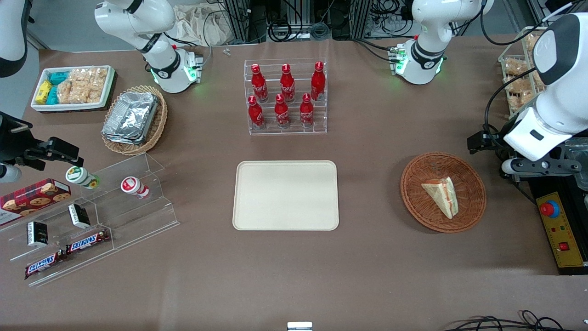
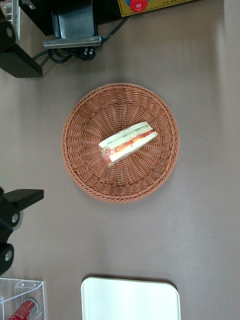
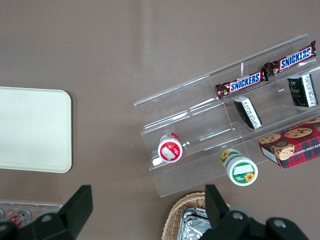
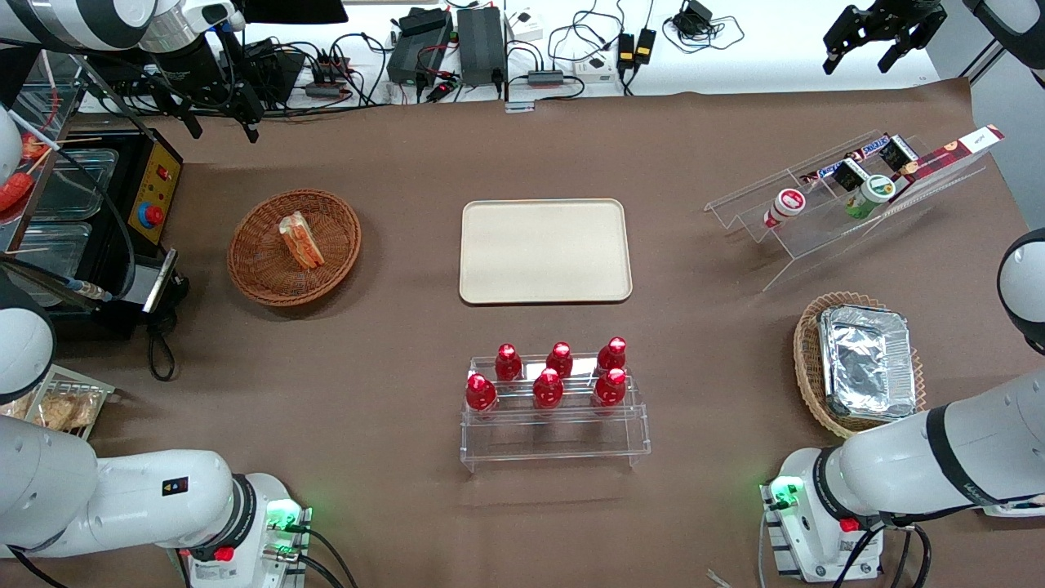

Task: Place sandwich from basket to tray
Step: 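Move the left gripper over the sandwich in the wicker basket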

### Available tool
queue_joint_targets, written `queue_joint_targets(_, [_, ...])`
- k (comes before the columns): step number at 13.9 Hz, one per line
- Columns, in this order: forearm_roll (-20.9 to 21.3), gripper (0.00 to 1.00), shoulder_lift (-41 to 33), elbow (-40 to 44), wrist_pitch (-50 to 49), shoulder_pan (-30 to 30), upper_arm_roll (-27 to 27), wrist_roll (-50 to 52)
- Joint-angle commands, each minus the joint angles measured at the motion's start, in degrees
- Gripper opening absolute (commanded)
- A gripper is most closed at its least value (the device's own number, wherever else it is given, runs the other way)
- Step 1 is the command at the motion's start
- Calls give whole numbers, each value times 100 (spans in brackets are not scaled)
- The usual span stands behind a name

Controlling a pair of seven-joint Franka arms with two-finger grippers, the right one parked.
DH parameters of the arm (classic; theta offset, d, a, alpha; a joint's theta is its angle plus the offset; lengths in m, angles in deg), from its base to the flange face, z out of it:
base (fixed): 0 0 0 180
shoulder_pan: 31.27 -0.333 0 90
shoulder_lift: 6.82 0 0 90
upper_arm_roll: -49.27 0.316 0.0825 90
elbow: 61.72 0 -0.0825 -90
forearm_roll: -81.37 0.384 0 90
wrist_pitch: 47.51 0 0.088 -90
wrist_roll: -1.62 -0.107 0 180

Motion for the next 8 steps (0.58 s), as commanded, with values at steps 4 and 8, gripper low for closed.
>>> queue_joint_targets(4, [-125,100,94,89,12,-5,-22,521])
queue_joint_targets(8, [-266,100,366,45,196,-14,-4,978])
